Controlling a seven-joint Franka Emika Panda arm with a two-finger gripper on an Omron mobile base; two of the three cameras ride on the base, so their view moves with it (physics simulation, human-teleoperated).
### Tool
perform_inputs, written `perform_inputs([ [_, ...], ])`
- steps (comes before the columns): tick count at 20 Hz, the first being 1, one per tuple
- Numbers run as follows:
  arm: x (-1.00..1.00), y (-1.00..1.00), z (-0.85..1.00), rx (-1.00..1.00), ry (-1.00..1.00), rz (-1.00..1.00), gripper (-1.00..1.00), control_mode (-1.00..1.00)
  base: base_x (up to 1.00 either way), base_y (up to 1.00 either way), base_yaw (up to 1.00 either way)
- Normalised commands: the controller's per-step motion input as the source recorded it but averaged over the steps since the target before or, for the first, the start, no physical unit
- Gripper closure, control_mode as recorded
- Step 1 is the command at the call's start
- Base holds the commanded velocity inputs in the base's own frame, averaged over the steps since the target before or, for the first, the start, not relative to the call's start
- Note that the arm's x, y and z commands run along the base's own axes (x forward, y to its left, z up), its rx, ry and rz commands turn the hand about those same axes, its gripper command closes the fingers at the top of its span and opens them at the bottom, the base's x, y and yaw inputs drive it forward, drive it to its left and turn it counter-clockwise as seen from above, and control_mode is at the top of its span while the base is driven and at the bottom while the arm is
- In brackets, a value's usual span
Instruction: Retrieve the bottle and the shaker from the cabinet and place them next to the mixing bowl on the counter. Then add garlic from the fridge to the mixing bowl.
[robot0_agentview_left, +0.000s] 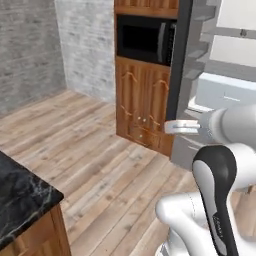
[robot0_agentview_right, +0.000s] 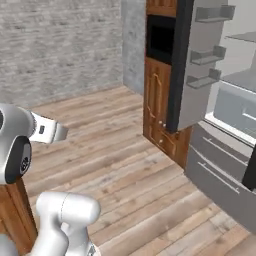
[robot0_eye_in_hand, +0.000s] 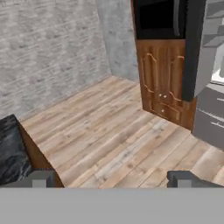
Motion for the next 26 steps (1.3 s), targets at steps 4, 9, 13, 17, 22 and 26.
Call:
perform_inputs([
  [4,0.00,0.00,0.00,0.00,0.00,0.00,-1.00,1.00,0.00,0.00,-0.98],
  [9,0.00,0.00,0.00,0.00,0.00,0.00,-1.00,1.00,0.11,0.01,-0.93],
  [13,0.00,0.00,0.00,0.00,0.00,0.00,-1.00,1.00,0.84,0.32,-0.63],
  [17,0.00,0.00,0.00,0.00,0.00,0.00,-1.00,1.00,0.66,0.31,-0.19],
  [22,0.00,0.00,0.00,0.00,0.00,0.00,-1.00,1.00,0.58,0.14,0.00],
  [26,0.00,0.00,0.00,0.00,0.00,0.00,-1.00,1.00,1.00,0.30,-0.04],
])
